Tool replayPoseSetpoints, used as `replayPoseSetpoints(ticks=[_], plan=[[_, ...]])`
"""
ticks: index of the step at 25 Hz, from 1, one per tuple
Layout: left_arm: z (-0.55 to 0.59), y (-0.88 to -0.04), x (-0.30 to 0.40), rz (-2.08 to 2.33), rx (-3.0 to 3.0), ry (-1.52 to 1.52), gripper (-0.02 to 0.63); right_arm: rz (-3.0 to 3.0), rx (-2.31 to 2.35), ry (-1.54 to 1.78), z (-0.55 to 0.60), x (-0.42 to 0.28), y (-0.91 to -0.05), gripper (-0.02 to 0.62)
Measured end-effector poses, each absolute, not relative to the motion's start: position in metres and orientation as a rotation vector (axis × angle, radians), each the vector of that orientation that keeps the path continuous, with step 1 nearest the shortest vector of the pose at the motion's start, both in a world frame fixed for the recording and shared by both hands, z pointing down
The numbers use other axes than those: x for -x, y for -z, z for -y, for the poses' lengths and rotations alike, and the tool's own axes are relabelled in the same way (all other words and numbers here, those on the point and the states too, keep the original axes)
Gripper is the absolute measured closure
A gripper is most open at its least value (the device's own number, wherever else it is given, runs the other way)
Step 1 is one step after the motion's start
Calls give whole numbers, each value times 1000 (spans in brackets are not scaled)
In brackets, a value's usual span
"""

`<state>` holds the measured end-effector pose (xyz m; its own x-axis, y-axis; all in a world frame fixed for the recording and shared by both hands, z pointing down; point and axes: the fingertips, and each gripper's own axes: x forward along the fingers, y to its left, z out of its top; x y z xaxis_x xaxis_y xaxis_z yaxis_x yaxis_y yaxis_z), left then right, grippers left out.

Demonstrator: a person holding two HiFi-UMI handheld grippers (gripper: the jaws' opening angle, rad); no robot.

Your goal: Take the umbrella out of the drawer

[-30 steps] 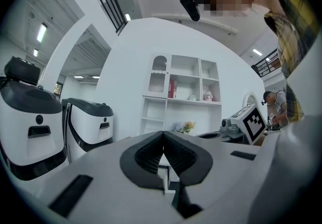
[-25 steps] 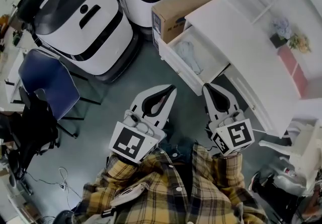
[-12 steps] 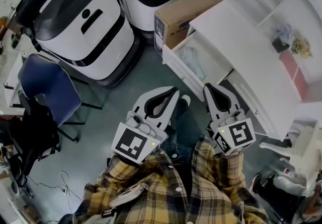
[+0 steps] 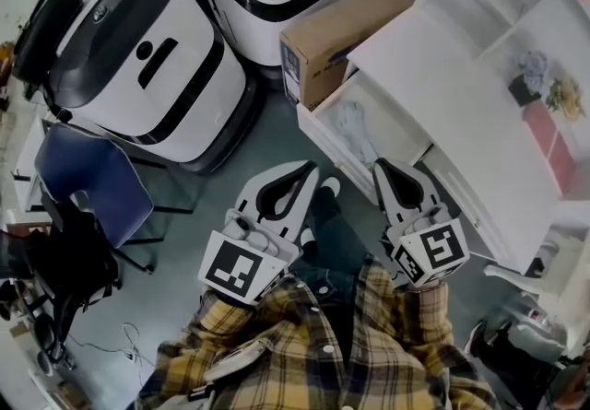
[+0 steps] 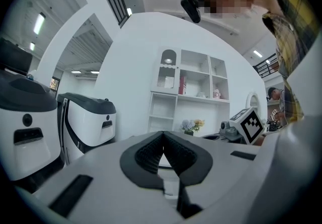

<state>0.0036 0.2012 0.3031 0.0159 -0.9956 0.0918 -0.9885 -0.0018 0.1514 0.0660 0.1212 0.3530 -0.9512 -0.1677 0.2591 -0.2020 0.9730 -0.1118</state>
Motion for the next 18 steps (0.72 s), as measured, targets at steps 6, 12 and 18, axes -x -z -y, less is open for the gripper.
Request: replayPoseSetpoints(ticks=[6, 12, 18], plan=[[-135, -316, 28, 2003, -2149, 20, 588, 2840, -328, -264, -63, -34, -370, 577], [-76, -313, 46, 1898, -2194, -19, 588, 2822, -422, -292, -10, -17, -365, 577], [-37, -302, 50, 1837, -2269, -39, 588, 2822, -504, -286, 25, -15, -354, 577]])
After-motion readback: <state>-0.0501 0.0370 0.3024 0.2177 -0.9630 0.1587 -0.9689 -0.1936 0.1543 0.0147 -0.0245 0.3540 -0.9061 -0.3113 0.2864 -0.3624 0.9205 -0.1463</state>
